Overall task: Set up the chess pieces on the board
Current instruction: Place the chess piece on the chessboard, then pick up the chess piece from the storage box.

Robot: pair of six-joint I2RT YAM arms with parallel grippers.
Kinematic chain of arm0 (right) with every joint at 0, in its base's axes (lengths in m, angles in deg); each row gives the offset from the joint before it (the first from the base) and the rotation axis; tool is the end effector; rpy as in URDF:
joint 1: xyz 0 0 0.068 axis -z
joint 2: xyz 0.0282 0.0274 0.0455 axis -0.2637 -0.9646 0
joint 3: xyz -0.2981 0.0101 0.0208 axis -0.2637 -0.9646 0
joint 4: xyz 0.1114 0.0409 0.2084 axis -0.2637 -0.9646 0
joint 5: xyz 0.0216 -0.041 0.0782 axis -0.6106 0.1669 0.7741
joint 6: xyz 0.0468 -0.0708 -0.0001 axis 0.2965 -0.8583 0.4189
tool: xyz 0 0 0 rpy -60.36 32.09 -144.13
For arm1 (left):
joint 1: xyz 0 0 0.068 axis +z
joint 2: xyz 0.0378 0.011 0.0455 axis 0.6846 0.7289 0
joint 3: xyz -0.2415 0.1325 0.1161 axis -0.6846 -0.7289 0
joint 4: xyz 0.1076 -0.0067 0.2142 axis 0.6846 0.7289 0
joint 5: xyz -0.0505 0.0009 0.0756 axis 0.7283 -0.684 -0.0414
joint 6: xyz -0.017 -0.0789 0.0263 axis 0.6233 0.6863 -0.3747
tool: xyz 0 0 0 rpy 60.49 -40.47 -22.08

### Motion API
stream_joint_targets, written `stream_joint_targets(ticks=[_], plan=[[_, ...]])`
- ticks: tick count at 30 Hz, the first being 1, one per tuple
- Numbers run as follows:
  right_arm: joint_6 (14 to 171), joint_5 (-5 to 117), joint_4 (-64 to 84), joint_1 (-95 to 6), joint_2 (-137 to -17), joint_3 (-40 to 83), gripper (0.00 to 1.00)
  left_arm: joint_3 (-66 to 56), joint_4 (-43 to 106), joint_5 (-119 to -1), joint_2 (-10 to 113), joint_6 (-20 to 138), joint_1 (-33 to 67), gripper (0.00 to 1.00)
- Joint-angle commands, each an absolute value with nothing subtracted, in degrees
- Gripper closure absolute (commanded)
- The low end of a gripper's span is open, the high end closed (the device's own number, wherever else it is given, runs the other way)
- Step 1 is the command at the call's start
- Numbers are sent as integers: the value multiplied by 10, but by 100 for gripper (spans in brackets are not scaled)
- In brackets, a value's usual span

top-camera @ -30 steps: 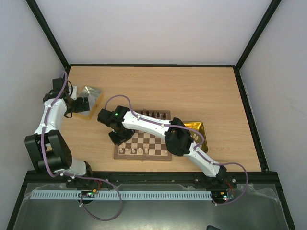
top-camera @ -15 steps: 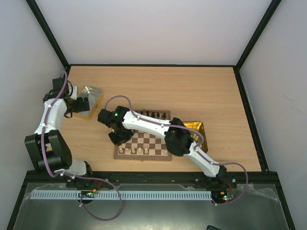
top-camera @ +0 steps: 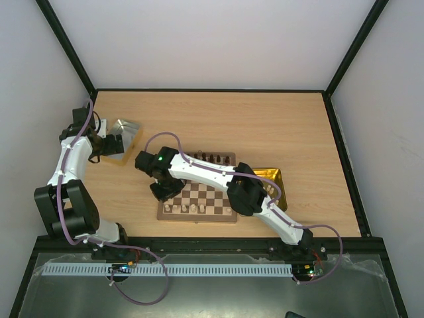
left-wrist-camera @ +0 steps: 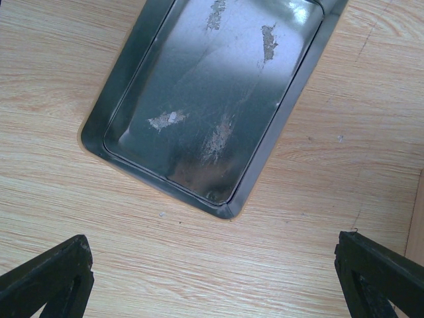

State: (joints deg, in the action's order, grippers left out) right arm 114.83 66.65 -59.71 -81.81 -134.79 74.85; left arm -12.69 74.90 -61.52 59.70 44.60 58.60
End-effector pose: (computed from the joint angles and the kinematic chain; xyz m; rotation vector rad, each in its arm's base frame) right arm 0.1749 0.4607 0.1826 0.9925 -2.8081 -0.5038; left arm 0.2816 0.0689 0.2602 -0.2551 2.5892 -0.0358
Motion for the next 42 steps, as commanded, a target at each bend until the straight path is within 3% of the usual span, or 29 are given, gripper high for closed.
stream_joint_targets(ticks=[1, 9, 14, 31, 36, 42], plan=[[1147, 669, -602, -823, -1363, 748, 71, -130, 752, -609, 591, 445, 587, 1], [1150, 653, -604, -823, -1361, 755, 69, -130, 751, -609, 590, 444, 588, 1], [1151, 637, -607, -823, -1360, 764, 57, -130, 752, -607, 590, 444, 587, 1], [1162, 570, -625, -784, -1311, 782, 59, -125, 754, -610, 598, 444, 587, 1], [1180, 488, -628, -722, -1176, 689, 61, -115, 760, -605, 602, 438, 582, 6], [1202, 469, -553, -594, -990, 441, 61, -105, 764, -615, 607, 433, 550, 14]])
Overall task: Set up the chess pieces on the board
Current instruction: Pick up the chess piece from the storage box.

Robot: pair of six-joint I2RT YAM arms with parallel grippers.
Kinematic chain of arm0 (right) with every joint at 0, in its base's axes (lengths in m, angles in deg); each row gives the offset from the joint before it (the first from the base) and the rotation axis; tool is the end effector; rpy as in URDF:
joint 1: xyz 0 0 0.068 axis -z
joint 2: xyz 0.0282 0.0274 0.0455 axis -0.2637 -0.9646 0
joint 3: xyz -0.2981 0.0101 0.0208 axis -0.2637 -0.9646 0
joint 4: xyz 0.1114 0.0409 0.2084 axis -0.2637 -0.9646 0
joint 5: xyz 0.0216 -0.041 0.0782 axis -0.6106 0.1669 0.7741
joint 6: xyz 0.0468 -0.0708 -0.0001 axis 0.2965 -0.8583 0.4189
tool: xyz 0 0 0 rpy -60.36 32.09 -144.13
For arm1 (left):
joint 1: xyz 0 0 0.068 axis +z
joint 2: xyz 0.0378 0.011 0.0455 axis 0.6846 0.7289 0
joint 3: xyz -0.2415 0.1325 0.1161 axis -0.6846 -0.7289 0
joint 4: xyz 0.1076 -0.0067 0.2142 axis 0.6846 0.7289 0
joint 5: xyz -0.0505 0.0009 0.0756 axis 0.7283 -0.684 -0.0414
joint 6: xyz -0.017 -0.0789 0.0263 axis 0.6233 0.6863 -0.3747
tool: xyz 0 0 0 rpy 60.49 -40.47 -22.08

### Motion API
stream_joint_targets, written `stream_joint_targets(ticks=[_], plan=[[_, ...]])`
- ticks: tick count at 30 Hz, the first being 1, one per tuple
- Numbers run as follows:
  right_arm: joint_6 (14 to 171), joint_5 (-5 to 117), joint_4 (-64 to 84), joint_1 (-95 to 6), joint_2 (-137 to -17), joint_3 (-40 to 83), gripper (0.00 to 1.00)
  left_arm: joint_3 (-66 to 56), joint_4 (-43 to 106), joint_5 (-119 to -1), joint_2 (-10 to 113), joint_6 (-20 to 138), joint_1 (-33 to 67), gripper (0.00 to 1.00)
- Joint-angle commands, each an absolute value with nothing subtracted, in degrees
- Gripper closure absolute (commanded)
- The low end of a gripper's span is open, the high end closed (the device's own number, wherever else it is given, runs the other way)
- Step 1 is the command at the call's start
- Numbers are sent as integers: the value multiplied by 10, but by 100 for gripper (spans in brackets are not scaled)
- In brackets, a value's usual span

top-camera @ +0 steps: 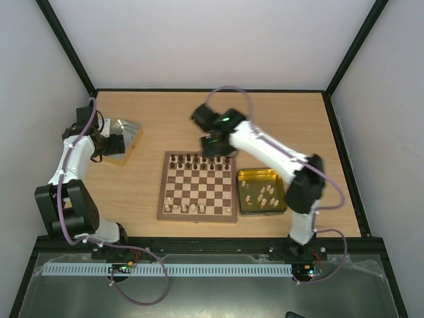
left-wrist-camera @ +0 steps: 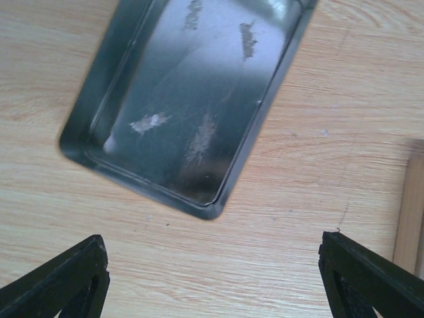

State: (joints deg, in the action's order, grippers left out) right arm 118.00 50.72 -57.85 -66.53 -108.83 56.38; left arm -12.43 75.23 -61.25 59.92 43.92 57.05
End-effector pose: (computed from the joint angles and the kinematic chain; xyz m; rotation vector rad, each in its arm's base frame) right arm 0.2519 0.3182 0.2914 -0.4858 2.8564 0.3629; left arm 0.2839 0.0610 0.2602 -0.2038 2.5981 -0.0484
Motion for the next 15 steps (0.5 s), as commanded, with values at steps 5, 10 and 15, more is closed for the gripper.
stream_joint_targets(ticks=[5, 10, 15], plan=[[1193, 486, -517, -525, -933, 293, 64, -95, 769, -621, 615, 432, 535, 14], [1196, 504, -474, -519, -915, 218, 70, -85, 774, -619, 625, 433, 533, 13], [1198, 514, -445, -516, -912, 170, 69, -86, 775, -622, 625, 433, 533, 12]])
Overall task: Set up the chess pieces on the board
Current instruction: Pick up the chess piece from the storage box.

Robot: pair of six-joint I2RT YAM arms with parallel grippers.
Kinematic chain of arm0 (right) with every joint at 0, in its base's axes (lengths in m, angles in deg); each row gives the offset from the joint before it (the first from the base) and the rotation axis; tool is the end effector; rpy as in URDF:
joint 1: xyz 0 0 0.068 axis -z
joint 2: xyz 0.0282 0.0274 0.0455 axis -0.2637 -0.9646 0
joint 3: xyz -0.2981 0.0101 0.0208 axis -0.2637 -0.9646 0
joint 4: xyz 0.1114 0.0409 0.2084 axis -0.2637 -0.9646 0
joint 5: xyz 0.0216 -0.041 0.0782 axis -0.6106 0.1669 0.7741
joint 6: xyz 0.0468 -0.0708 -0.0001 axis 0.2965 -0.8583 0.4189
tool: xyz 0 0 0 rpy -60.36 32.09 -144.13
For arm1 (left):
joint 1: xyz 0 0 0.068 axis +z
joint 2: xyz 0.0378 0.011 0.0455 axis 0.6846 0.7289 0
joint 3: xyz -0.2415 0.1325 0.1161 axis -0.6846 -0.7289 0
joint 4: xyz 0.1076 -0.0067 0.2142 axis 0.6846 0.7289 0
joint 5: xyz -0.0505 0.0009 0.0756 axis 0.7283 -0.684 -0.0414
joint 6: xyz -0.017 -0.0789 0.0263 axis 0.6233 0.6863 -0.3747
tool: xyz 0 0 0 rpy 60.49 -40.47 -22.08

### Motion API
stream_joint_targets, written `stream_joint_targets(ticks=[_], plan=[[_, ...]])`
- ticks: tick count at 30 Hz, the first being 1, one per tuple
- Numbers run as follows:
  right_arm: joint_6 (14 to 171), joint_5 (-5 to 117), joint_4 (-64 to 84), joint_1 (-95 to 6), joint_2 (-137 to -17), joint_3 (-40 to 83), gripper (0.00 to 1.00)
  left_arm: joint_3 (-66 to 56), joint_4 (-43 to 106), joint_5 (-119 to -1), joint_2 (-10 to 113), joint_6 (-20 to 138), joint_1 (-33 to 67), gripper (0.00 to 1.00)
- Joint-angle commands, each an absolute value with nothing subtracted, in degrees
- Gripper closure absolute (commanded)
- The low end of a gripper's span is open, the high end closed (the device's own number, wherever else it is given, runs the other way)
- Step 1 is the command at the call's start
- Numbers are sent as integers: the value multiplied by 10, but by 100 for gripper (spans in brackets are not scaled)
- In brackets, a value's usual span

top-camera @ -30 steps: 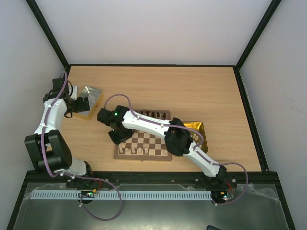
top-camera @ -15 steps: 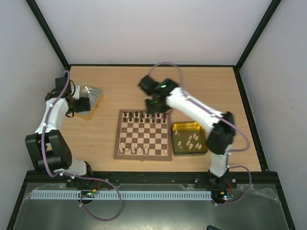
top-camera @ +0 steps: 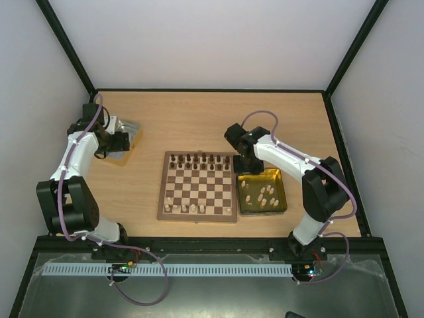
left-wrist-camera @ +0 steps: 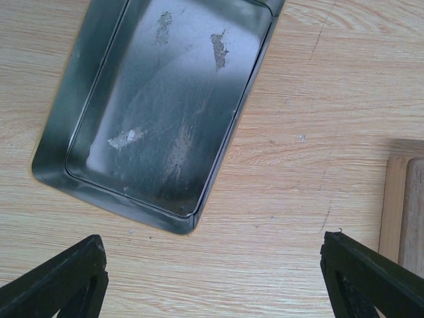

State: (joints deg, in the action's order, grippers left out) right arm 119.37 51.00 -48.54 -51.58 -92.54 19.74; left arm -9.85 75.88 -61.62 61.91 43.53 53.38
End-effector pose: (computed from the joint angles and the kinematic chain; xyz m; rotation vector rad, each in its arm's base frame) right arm 0.2414 0.1811 0.2247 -0.0743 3.0467 0.1740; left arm 0.2971 0.0450 0.2634 -0.1141 2.6064 -0.0607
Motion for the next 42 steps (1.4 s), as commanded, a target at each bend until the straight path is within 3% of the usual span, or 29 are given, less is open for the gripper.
stream_joint_targets(ticks=[1, 22, 42], plan=[[1198, 517, -439, -515, -912, 162, 69, -87, 774, -623, 624, 433, 533, 12], [1201, 540, -380, -514, -936, 96, 74, -99, 773, -624, 607, 431, 533, 11], [1195, 545, -363, -513, -948, 85, 88, -108, 771, -626, 594, 428, 533, 13]])
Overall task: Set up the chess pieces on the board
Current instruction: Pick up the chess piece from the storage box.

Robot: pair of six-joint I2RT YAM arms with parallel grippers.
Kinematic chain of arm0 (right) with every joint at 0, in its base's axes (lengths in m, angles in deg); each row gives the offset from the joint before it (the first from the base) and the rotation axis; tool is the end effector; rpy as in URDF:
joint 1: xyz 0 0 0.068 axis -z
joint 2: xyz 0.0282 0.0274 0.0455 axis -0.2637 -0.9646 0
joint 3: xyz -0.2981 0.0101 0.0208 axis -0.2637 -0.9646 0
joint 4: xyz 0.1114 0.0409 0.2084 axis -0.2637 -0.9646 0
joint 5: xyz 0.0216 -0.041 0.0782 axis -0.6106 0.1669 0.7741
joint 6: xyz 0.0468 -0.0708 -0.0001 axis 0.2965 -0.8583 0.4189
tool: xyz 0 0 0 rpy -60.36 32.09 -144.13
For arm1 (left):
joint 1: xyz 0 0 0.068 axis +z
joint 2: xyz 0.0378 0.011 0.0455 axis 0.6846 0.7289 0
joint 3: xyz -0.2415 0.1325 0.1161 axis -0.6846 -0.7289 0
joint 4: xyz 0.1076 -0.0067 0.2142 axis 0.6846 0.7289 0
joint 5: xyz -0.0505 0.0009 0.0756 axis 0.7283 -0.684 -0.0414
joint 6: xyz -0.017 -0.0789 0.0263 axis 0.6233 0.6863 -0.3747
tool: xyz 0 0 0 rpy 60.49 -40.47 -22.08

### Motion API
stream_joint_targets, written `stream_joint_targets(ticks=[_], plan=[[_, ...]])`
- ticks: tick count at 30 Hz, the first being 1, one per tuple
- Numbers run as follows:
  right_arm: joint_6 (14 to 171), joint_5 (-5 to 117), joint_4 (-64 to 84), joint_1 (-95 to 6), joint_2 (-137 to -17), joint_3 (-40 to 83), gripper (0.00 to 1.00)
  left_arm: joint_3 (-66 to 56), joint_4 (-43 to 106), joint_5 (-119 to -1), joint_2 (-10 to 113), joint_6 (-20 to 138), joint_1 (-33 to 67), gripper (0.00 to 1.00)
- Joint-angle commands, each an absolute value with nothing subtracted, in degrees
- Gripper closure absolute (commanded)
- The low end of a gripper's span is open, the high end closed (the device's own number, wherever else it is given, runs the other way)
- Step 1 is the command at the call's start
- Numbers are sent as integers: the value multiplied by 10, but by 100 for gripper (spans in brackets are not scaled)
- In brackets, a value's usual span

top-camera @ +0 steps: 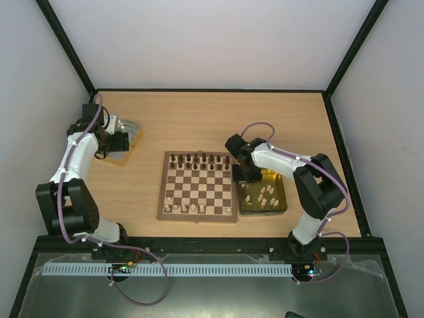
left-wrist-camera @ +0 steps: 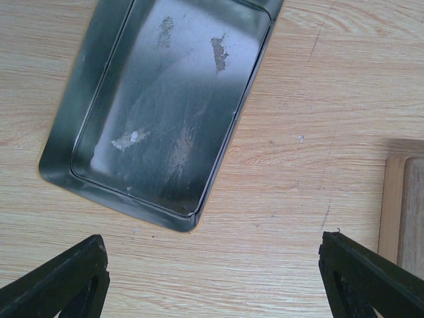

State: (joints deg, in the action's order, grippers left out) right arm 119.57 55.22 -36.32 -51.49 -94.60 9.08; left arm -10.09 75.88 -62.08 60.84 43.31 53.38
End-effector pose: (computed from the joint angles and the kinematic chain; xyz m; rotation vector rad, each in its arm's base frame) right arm 0.2358 0.1832 0.1742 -0.0746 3.0901 0.2622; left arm 0.2936 0.0449 0.2673 -0.1103 2.5932 -0.0462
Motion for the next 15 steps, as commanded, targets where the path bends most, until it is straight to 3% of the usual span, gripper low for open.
stream_joint_targets(ticks=[1, 15], plan=[[1195, 546, -365, -513, -946, 86, 89, -109, 770, -626, 594, 428, 532, 13], [1181, 534, -445, -514, -905, 137, 97, -107, 768, -624, 601, 430, 532, 13]])
